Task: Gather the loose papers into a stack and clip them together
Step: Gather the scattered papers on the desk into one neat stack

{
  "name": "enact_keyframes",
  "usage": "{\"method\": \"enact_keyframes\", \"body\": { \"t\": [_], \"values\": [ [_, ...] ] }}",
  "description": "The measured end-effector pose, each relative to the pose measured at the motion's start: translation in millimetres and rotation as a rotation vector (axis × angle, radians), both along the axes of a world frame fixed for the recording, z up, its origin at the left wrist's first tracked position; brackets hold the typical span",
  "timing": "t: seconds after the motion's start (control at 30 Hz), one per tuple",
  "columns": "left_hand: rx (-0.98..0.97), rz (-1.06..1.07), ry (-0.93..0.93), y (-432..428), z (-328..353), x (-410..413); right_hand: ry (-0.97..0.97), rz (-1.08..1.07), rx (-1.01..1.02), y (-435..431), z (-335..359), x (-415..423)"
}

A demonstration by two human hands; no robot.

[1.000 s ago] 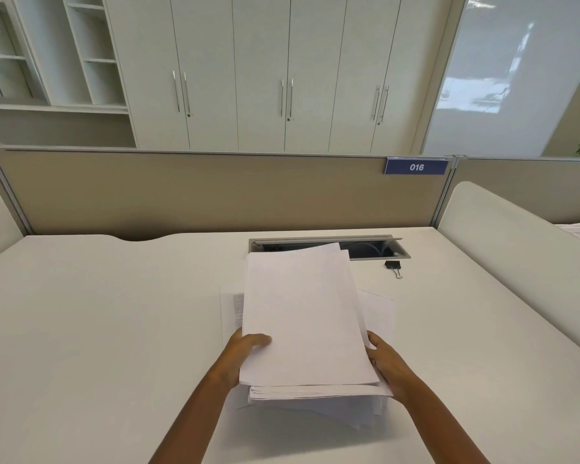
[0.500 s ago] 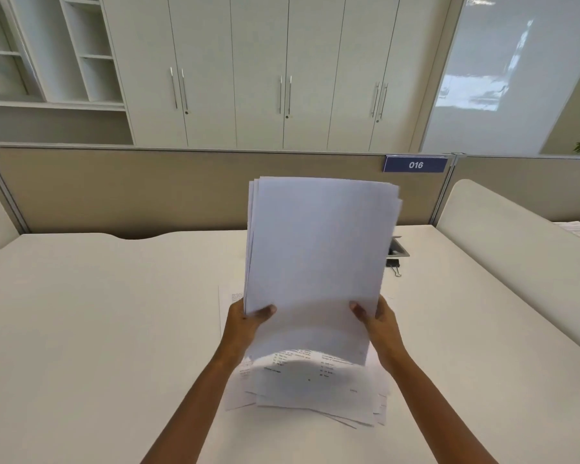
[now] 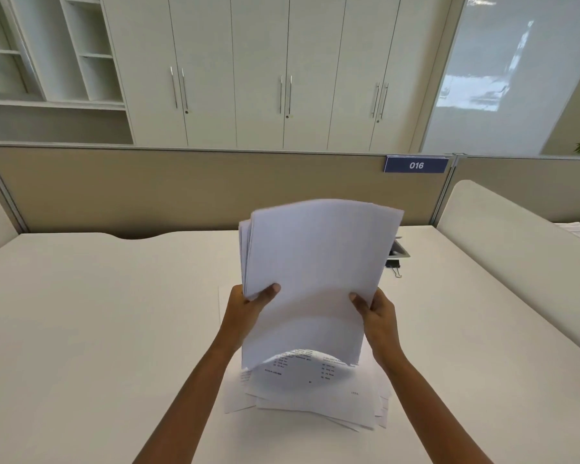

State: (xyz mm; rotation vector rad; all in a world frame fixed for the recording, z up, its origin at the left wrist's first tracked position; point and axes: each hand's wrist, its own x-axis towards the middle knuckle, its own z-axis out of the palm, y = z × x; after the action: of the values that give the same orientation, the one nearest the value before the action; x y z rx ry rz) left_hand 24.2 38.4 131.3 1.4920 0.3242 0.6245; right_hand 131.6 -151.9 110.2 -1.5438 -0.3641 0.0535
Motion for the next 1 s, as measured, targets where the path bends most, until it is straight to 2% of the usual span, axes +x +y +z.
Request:
{"method": "enact_keyframes", "body": {
  "t": [0.23,0.5,0.8,0.93,1.0],
  "values": [
    [-0.023,0.015,0.153,-6.4,-33.7,-5.1,-0.016,0.008,-0.232,-3.9,-30.5,-10.2],
    [-0.061,0.047,0.177,-5.4,-39.4,-1.3,-0.07,-0.018,-0.264,-2.7,-41.4,-19.3],
    [-0.21,0.056,0.183,-3.7,-44.0,-4.4,-0.199,-0.022,-0.306,-3.0,-39.7,-20.2],
    [-0.266,0.067,0.18,-2.1,-44.7,-4.7,-0.069,-0.066,-0.254,-2.9,-35.7,-16.7],
    [-0.321,0.113,0.156,-0.4,-44.4,-4.7,0.005,-0.052,-0.321,-5.9,-36.4,-13.3]
  ]
}}
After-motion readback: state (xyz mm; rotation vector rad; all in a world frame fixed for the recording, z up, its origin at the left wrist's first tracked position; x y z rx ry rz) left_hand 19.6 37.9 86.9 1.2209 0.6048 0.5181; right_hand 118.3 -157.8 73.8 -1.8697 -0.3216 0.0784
